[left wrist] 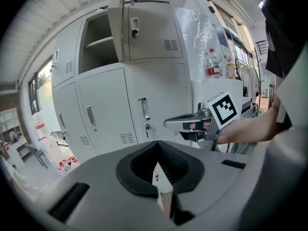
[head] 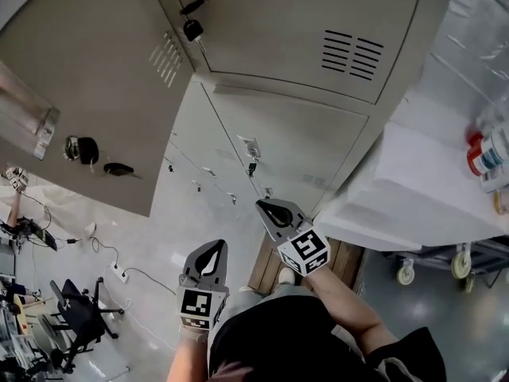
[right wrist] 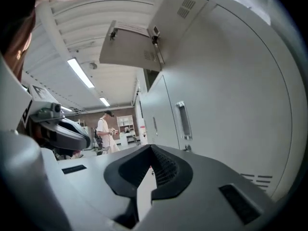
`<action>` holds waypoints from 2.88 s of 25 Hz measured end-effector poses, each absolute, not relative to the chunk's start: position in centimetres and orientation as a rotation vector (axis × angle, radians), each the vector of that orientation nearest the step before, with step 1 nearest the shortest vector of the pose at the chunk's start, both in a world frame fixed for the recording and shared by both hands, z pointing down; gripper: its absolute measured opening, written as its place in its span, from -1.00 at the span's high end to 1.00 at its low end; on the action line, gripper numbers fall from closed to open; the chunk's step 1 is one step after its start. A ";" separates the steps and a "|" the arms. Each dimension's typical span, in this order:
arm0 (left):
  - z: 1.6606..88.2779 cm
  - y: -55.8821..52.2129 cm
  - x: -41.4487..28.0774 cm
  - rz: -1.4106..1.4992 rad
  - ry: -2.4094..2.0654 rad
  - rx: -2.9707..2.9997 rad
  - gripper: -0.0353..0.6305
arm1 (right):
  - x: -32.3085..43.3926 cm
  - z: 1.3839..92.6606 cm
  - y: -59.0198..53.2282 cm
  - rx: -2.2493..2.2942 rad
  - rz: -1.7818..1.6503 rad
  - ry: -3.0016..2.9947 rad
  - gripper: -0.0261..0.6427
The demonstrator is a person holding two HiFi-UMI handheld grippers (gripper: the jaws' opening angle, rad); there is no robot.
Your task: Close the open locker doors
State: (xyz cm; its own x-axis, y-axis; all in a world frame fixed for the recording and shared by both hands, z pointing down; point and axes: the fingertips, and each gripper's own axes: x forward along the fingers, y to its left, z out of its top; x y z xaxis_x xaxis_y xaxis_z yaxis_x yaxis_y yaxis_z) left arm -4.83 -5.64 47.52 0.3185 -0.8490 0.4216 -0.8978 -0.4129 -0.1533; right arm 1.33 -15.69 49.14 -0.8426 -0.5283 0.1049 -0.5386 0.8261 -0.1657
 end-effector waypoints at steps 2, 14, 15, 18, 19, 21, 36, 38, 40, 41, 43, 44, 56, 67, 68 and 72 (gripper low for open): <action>46.4 -5.8 -5.4 0.640 -1.663 2.457 0.84 | 1.0 46.4 -15.4 0.850 0.251 -2.998 0.84; 40.6 -6.2 -7.6 0.427 -1.839 2.442 0.84 | -2.6 30.2 -13.5 0.672 -0.122 -3.258 0.84; 40.5 -6.1 -7.9 0.433 -1.852 2.432 0.84 | -2.9 29.0 -13.3 0.651 -0.157 -3.278 0.84; 39.9 -5.9 -8.9 0.390 -1.896 2.417 0.84 | -4.1 26.2 -12.6 0.608 -0.236 -3.325 0.84; 39.7 -5.8 -9.2 0.373 -1.908 2.414 0.84 | -4.4 25.5 -12.4 0.603 -0.256 -3.337 0.84; 39.5 -5.6 -10.1 0.356 -1.934 2.401 0.84 | -4.9 24.2 -12.1 0.593 -0.288 -3.362 0.84; 39.5 -6.5 -13.5 0.386 -1.839 2.502 0.84 | -9.6 20.1 -11.9 0.664 -0.342 -3.394 0.84; 39.7 -6.9 -14.1 0.394 -1.808 2.539 0.84 | -10.7 20.1 -12.1 0.683 -0.341 -3.380 0.84; 39.4 -7.4 -15.1 0.404 -1.790 2.559 0.84 | -11.9 20.1 -12.4 0.709 -0.342 -3.365 0.84; 39.3 -7.6 -15.6 0.408 -1.781 2.570 0.84 | -12.5 20.0 -12.6 0.725 -0.343 -3.359 0.84; 39.1 -7.8 -16.6 0.414 -1.757 2.592 0.84 | -13.6 19.9 -13.0 0.759 -0.356 -3.344 0.84; 39.0 -7.8 -17.0 0.416 -1.745 2.602 0.84 | -14.2 19.9 -13.2 0.774 -0.367 -3.336 0.84; 39.7 -12.1 -19.6 0.412 -1.726 2.609 0.84 | -20.3 19.8 -18.2 0.746 -0.377 -3.356 0.83; 41.3 -19.3 -24.3 0.448 -1.878 2.445 0.84 | -25.0 20.1 -24.6 0.532 -0.261 -3.449 0.83; 41.3 -19.8 -24.7 0.451 -1.890 2.432 0.84 | -25.4 20.2 -25.1 0.515 -0.240 -3.455 0.83; 41.1 -21.4 -25.9 0.457 -1.935 2.391 0.84 | -26.5 19.9 -26.7 0.467 -0.171 -3.482 0.83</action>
